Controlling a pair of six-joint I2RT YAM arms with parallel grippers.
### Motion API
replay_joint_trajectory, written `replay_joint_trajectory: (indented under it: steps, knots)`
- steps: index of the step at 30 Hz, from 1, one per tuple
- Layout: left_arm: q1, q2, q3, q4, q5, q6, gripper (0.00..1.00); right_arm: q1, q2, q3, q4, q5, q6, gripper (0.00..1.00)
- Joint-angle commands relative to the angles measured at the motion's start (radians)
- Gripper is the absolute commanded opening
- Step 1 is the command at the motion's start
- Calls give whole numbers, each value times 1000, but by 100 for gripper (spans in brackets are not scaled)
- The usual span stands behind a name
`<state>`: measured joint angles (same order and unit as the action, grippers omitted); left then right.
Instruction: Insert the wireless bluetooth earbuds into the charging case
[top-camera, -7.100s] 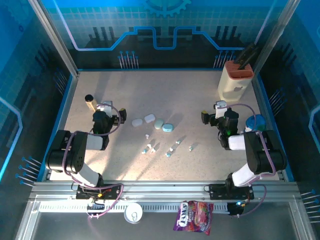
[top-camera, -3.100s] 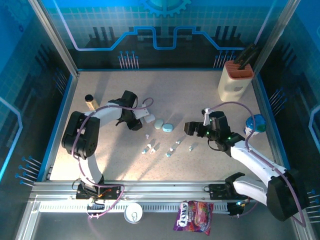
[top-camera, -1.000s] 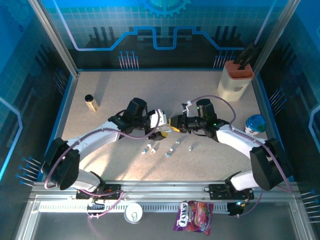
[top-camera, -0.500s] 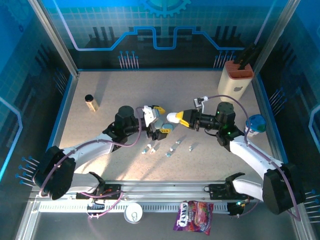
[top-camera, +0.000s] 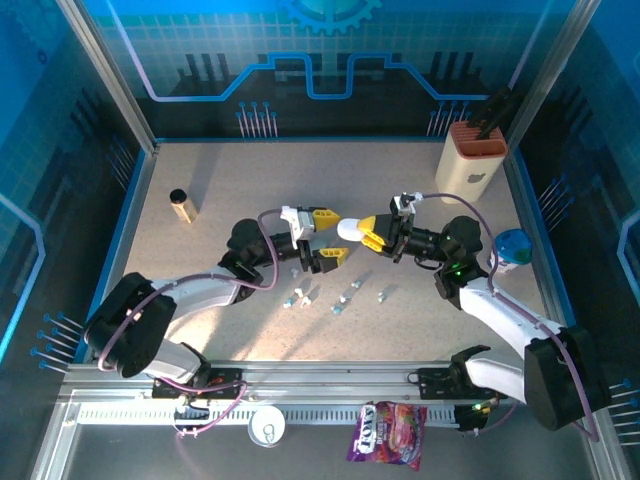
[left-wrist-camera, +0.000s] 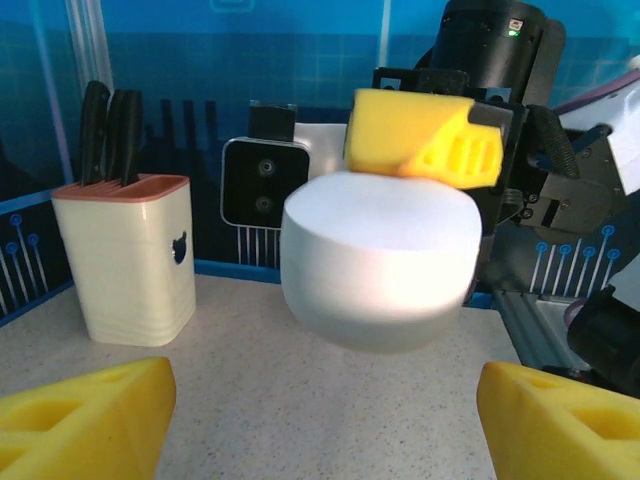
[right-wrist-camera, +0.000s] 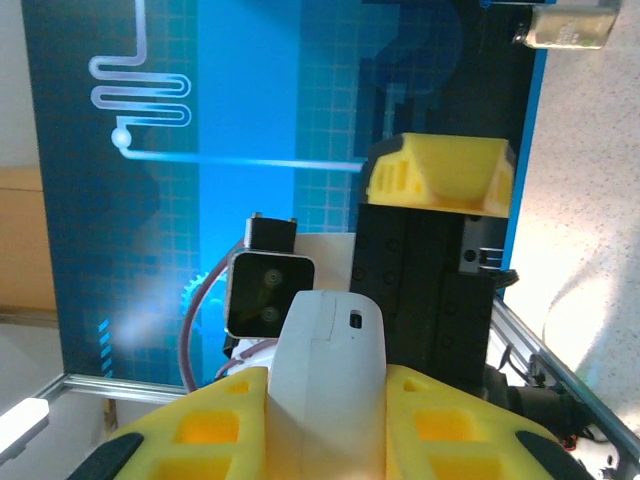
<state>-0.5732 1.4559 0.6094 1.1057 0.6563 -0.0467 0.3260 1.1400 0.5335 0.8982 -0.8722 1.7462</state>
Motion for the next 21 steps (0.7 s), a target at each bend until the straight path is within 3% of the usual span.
replay_joint_trajectory:
  steps: [1,9,21]
  knots:
    - [-14,21,19,110,57,-41,78,-8,13,-8,100,-4,57,13]
    - [-28,82,51,193,72,-93,71,-7,42,-14,186,3,97,13]
    - [-30,136,92,252,62,-98,65,-7,32,-9,94,-9,55,11]
